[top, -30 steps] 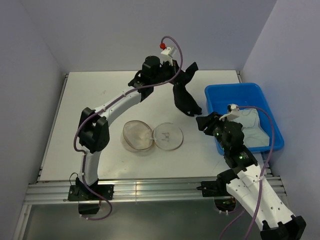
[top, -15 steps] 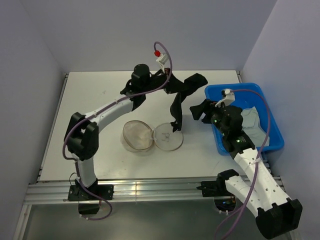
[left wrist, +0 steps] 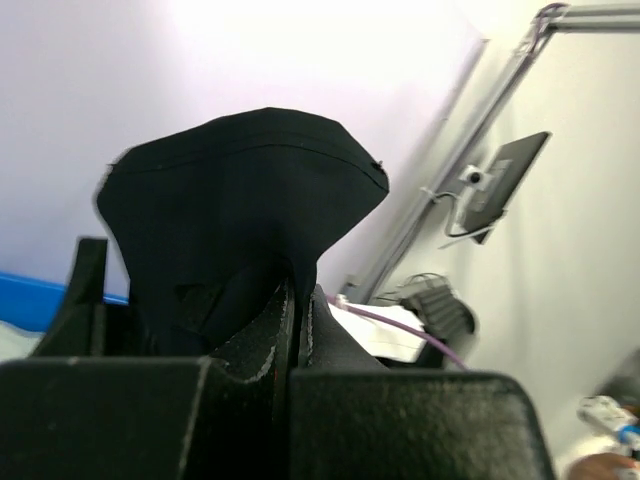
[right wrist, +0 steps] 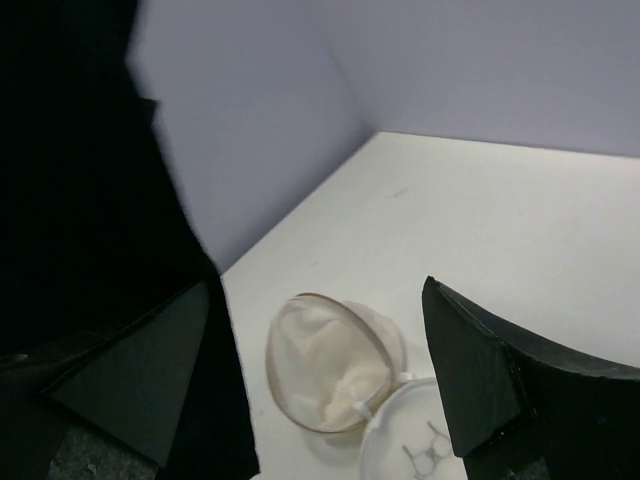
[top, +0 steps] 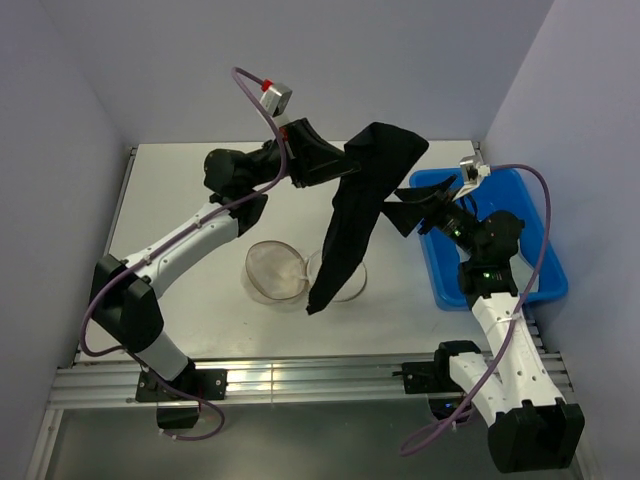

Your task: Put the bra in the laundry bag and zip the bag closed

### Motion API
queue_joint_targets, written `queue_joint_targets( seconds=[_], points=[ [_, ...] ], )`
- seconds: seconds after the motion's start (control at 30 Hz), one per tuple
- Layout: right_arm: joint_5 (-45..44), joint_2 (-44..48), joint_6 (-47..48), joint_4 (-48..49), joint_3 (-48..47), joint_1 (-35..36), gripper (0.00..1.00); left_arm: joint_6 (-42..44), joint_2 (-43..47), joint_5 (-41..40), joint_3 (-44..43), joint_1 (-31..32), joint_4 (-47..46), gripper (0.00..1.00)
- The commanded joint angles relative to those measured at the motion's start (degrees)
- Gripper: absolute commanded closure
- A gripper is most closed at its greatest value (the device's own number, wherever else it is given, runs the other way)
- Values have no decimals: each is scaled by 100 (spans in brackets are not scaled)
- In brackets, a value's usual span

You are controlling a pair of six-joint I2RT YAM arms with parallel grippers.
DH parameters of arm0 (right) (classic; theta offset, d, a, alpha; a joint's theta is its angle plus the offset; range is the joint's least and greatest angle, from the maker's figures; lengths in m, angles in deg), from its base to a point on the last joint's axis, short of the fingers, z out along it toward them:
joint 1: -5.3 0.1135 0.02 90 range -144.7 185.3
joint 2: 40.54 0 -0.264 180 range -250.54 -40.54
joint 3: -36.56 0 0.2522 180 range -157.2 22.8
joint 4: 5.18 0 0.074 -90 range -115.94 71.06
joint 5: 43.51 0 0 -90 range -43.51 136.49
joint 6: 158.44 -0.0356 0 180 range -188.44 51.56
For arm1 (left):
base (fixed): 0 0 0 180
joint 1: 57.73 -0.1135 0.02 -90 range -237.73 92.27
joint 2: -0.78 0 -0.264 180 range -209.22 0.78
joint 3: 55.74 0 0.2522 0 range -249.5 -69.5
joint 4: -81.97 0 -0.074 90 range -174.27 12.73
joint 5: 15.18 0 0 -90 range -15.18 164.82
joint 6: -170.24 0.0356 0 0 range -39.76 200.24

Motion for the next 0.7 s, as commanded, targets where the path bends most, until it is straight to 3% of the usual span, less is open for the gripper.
queue_joint_targets(
  seconds=[0.0,0.23,0.37,0.47,0.57,0.6,0.67],
  points=[
    [1131,57,-436,1295,-309,152,5,-809,128,130,123,124,-798,100],
    [1360,189,109,1094,-371,1452,4,-167,479,-90,202,467,12,100],
    [1431,417,-260,1691,-29,1533,7,-219,602,-186,316,485,-49,100],
    [1151,664,-172,1596,112,1533,15,-255,655,-204,325,511,-67,100],
    [1062,717,-330,1682,174,1533,32,-290,690,-230,360,537,-111,100],
    [1071,708,-557,1935,252,1533,48,-299,717,-231,412,537,-129,100],
    [1010,717,-760,2157,332,1533,67,-229,778,-283,483,529,-24,100]
  ],
)
